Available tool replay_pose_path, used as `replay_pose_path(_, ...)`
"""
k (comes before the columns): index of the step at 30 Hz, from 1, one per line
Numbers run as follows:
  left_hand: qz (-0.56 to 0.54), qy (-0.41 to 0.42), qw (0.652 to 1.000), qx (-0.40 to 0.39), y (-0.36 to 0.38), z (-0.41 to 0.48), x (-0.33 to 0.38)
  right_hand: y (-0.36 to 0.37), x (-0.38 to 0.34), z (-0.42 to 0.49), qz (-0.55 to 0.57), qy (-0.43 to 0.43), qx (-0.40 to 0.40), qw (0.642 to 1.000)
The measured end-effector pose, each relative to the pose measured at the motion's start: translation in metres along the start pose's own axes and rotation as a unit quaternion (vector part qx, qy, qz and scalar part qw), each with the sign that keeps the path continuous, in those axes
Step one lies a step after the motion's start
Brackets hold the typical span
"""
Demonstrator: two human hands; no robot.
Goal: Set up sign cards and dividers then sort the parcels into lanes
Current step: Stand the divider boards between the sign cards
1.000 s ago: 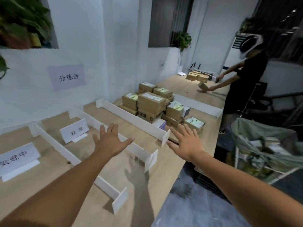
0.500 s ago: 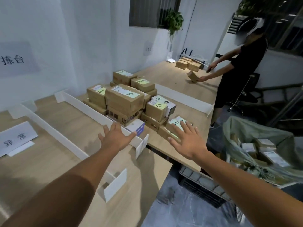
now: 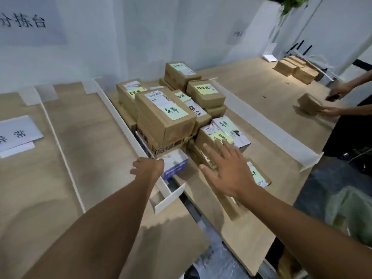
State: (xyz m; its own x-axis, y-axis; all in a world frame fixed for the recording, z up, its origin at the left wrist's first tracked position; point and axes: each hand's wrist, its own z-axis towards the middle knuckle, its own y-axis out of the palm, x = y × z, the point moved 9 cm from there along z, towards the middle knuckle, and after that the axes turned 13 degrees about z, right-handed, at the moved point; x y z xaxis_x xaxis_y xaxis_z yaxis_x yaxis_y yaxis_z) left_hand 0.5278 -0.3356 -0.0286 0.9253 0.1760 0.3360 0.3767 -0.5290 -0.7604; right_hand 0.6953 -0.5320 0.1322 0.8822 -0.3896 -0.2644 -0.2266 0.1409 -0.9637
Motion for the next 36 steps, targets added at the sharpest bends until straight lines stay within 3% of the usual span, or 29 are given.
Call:
replay_pose_path(6, -0.080, -0.103, 0.991, 0.022, 0.040, 0.019, 0.002, 0.020, 0.021, 0.056, 0.011, -0.115, -0.018, 0.993)
replay_pose_path(10, -0.073, -0.072, 0.995, 0.008, 0.051, 0.034, 0.007, 0.028, 0.048, 0.082, 0.044, -0.143, -0.042, 0.988)
replay_pose_path(16, -0.063, -0.096, 0.988, 0.103, 0.031, 0.010, 0.000, 0.033, 0.058, 0.090, 0.060, -0.192, -0.063, 0.977)
replay_pose_path(19, -0.059, -0.092, 0.986, 0.126, 0.006, -0.012, -0.012, 0.012, 0.028, 0.085, 0.107, -0.258, -0.033, 0.960)
replay_pose_path(27, -0.004, -0.086, 0.973, 0.215, -0.107, -0.085, -0.071, -0.036, -0.105, 0.078, 0.128, -0.326, 0.004, 0.937)
replay_pose_path(32, -0.001, -0.087, 0.956, 0.279, -0.176, -0.143, -0.157, -0.037, -0.201, 0.050, 0.087, -0.360, 0.003, 0.929)
replay_pose_path(36, 0.004, -0.101, 0.936, 0.336, -0.221, -0.201, -0.266, -0.036, -0.298, 0.001, 0.094, -0.377, 0.013, 0.921)
